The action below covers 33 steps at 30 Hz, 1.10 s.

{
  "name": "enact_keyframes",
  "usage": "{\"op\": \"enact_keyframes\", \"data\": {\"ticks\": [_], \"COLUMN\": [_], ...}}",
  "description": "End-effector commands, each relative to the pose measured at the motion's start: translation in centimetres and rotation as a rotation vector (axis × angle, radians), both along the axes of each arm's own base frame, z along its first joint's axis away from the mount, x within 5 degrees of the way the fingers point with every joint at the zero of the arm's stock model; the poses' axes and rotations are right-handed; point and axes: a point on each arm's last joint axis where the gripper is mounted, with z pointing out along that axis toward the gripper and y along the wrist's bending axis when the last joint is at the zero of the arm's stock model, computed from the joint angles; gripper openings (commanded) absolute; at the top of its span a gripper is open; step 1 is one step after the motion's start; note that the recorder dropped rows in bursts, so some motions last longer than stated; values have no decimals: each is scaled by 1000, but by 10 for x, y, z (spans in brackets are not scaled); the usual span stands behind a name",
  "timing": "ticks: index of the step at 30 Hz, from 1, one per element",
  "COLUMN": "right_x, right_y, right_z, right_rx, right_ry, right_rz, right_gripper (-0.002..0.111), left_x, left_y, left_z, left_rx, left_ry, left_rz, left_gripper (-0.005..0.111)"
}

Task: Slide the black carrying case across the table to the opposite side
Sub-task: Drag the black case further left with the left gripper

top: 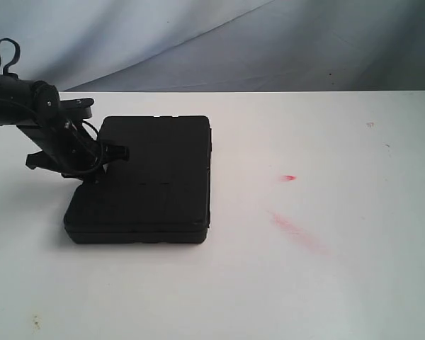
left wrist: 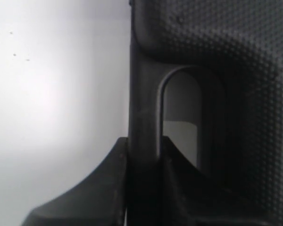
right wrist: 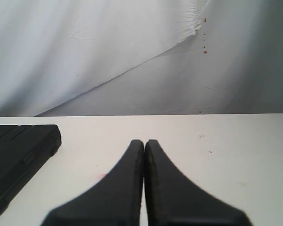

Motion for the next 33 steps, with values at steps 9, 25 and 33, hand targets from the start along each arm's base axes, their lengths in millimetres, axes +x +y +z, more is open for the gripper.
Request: {"op": "enact_keyframes", "data": {"ticks": [9,25,33], "right_x": [0,0,0], "right_y": [0,0,0], "right_z": [-1,-1,-1], "right_rx": [1,1,1], "right_ry": [-2,-2,-2], "right_rz": [-8,-8,-8], "right_gripper": [0,0,0], "left_x": [-14,-14,-14], "left_y": [39,68,67], "left_z": [-27,-27,-27], "left_rx": [67,70,56], "left_ry": [178,191,189], "left_rz": [-1,5,17], "left_gripper": [0,0,0]}}
